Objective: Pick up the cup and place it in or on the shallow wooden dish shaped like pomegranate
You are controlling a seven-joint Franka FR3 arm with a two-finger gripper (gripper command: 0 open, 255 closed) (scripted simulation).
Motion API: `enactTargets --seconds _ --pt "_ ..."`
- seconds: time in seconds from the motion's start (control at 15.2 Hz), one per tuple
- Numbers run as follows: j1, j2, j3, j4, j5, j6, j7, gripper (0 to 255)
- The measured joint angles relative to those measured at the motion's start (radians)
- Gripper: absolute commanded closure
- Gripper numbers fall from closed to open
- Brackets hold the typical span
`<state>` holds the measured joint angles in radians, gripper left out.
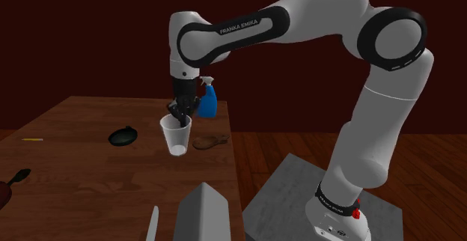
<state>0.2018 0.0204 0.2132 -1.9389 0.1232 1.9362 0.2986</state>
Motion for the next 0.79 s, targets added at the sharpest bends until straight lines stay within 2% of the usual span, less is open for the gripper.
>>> enactTargets --seconds 0.79 --pt "-0.139 -0.080 -0.145 -0.024 -0.006 -0.088 -0.274 255"
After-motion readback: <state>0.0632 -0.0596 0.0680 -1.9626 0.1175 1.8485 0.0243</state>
